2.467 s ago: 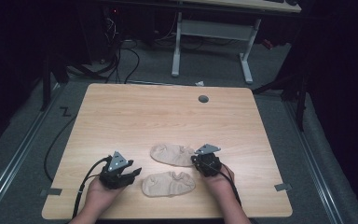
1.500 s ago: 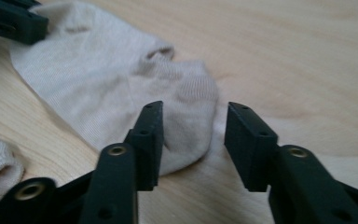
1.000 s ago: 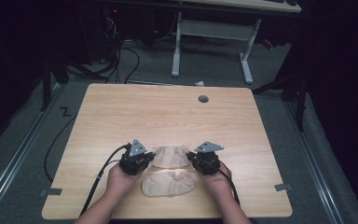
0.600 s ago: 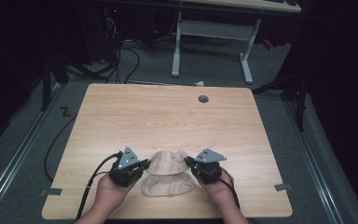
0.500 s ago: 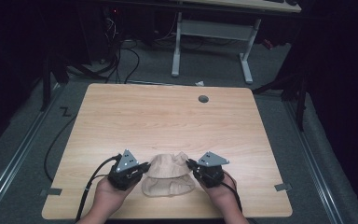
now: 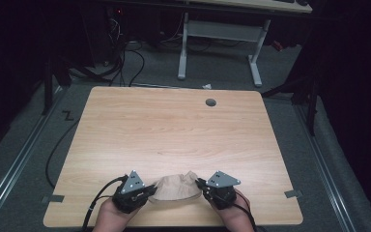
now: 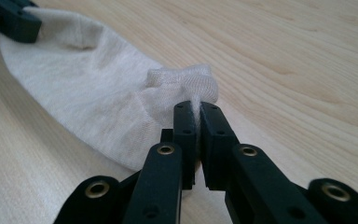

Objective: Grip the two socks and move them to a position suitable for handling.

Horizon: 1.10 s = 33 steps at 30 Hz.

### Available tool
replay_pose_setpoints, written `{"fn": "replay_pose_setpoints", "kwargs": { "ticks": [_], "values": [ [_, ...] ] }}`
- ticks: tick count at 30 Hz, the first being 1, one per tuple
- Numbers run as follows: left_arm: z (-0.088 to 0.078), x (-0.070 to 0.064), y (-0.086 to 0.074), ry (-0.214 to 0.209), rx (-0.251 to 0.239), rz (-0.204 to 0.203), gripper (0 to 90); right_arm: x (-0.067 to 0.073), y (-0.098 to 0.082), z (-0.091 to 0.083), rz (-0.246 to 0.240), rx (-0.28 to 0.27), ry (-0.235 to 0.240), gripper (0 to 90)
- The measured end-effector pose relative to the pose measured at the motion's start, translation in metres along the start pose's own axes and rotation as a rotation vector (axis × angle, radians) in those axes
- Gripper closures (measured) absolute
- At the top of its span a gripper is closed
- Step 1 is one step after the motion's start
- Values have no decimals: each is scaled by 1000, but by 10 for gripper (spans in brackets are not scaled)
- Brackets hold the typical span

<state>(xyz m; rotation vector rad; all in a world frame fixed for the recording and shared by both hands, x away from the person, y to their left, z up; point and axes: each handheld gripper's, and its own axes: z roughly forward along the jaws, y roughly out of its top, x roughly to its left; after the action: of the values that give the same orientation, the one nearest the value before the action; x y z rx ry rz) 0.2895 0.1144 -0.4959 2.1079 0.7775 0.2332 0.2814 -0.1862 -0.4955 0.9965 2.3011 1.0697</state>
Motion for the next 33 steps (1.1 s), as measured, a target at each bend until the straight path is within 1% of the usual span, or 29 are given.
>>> {"fn": "replay_pose_setpoints", "kwargs": {
  "ticks": [1, 5, 7, 8, 9, 10, 11, 12, 14, 16, 17, 18, 20, 21, 22, 23, 24, 25, 26, 27, 29, 31, 33],
  "values": [
    [0, 0, -1, 2, -3, -3, 864, 2, -1, 0, -12, 8, -1, 857],
    [-2, 1, -4, 19, 3, -7, 862, 4, -2, 1, -17, 13, 3, 856],
    [1, 2, -8, 16, 23, -19, 860, 4, -4, 3, -20, 30, 5, 855],
    [2, 2, -9, 23, 32, -15, 857, 4, -5, 5, -25, 39, 4, 855],
    [5, 3, -11, 38, 47, -1, 851, 5, -5, 6, -30, 48, 2, 852],
    [8, 4, -13, 55, 62, 14, 836, 5, -6, 9, -42, 66, -1, 844],
    [12, 8, -15, 64, 93, 19, 818, 4, -7, 11, -41, 85, -2, 831],
    [13, 9, -16, 59, 95, 10, 771, 3, -8, 13, -43, 100, -2, 793],
    [13, 11, -17, 53, 90, -9, 720, 1, -9, 13, -26, 104, 0, 759],
    [9, 10, -15, 56, 66, -3, 667, -2, -8, 10, -18, 81, -2, 742],
    [5, 9, -13, 56, 42, 0, 656, -2, -8, 8, -17, 72, -7, 738],
    [3, 7, -11, 50, 22, 0, 656, -3, -7, 6, -13, 55, -10, 739],
    [-1, 3, -8, 44, -8, 16, 664, -3, -6, 4, -12, 44, -11, 746],
    [-3, 0, -6, 44, -18, 36, 679, -2, -6, 4, -12, 49, -8, 763],
    [-2, -3, -5, 43, -19, 50, 719, -2, -6, 5, -20, 52, 4, 792],
    [0, -5, -5, 43, -10, 59, 760, 0, -6, 6, -24, 62, 10, 815],
    [3, -6, -6, 53, 9, 67, 815, 2, -5, 7, -33, 72, 14, 833],
    [6, -6, -7, 67, 28, 74, 837, 3, -5, 8, -43, 78, 20, 843],
    [9, -6, -9, 79, 42, 79, 846, 5, -5, 10, -49, 90, 19, 846],
    [14, -5, -12, 89, 74, 82, 848, 6, -5, 11, -51, 96, 21, 845],
    [19, -1, -16, 98, 101, 72, 848, 7, -6, 13, -61, 114, 24, 842],
    [21, 2, -16, 96, 105, 63, 848, 7, -8, 17, -74, 141, 19, 838],
    [21, 3, -16, 96, 103, 59, 846, 6, -10, 19, -66, 152, 23, 832]
  ]
}}
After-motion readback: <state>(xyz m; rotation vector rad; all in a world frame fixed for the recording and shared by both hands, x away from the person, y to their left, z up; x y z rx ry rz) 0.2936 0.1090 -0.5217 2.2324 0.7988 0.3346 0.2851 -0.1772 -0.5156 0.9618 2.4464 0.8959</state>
